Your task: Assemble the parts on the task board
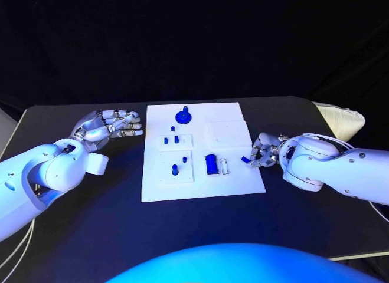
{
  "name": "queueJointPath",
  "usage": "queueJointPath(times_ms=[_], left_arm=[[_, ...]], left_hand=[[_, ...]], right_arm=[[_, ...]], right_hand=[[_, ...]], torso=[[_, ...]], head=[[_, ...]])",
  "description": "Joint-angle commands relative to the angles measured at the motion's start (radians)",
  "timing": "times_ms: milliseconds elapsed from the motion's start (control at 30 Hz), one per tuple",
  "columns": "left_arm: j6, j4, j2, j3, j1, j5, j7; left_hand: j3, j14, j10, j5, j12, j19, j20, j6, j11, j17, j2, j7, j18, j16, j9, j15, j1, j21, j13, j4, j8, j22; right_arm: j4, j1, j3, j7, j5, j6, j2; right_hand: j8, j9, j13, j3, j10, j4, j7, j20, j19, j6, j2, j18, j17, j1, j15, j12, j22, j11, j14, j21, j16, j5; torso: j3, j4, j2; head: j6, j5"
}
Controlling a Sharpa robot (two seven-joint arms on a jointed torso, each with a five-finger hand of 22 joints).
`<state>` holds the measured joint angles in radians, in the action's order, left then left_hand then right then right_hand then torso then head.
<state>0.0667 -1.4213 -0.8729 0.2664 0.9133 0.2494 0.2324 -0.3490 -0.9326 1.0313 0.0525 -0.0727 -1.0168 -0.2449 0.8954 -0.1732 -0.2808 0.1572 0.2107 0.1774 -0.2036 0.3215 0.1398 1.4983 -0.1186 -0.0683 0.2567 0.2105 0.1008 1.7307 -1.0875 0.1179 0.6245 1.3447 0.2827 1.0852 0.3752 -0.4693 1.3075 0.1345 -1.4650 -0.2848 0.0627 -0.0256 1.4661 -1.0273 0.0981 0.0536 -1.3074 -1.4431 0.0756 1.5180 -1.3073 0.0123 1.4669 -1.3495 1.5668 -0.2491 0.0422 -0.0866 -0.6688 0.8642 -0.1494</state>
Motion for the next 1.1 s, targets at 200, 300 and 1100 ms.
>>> queueJointPath(times_ms=[200, 300, 1100], left_arm=[[-0.016, -0.003, -0.001, 0.0, -0.001, -0.006, 0.003], [-0.017, -0.003, -0.001, 0.0, -0.001, -0.006, 0.002], [-0.02, -0.007, -0.002, 0.0, -0.001, -0.008, 0.0]], left_hand=[[0.003, -0.006, -0.003, -0.003, 0.005, -0.008, 0.003, 0.004, 0.0, -0.001, -0.009, 0.001, 0.006, 0.007, -0.001, 0.001, -0.002, 0.007, -0.001, 0.001, -0.003, -0.001], [0.003, -0.006, -0.003, -0.003, 0.005, -0.008, 0.003, 0.004, 0.0, -0.001, -0.009, 0.001, 0.006, 0.007, -0.001, 0.001, -0.002, 0.007, -0.001, 0.001, -0.003, -0.001], [0.005, -0.008, -0.004, -0.003, 0.005, -0.01, 0.002, 0.005, 0.0, -0.003, -0.015, 0.002, 0.006, 0.012, -0.003, 0.002, -0.01, 0.01, -0.001, 0.01, -0.004, -0.004]], right_arm=[[0.028, 0.005, 0.003, 0.001, -0.021, 0.047, 0.013], [0.049, 0.001, 0.001, -0.003, -0.062, 0.061, 0.022], [0.086, -0.031, 0.006, 0.009, -0.213, 0.08, -0.034]], right_hand=[[0.014, -0.017, 0.231, 0.245, -0.077, 0.011, -0.005, 0.01, 0.075, -0.008, 0.091, -0.011, -0.263, 0.056, 0.009, -0.004, -0.17, 0.006, 0.104, 0.002, 0.004, -0.108], [0.019, -0.023, 0.232, 0.28, -0.078, 0.019, -0.005, 0.01, 0.075, -0.006, 0.104, -0.011, -0.263, 0.073, 0.009, -0.004, -0.171, 0.006, 0.104, 0.002, 0.004, -0.116], [0.036, -0.042, 0.234, 0.335, -0.08, 0.015, -0.005, 0.01, 0.077, -0.005, 0.135, -0.012, -0.263, 0.19, 0.009, 0.0, -0.173, 0.006, 0.104, 0.003, 0.004, -0.103]], torso=[[0.0027, 0.0002, 0.002], [0.0025, -0.0003, 0.002], [0.0022, -0.0005, 0.001]], head=[[-0.001, 0.003], [-0.001, 0.003], [0.0, 0.002]])
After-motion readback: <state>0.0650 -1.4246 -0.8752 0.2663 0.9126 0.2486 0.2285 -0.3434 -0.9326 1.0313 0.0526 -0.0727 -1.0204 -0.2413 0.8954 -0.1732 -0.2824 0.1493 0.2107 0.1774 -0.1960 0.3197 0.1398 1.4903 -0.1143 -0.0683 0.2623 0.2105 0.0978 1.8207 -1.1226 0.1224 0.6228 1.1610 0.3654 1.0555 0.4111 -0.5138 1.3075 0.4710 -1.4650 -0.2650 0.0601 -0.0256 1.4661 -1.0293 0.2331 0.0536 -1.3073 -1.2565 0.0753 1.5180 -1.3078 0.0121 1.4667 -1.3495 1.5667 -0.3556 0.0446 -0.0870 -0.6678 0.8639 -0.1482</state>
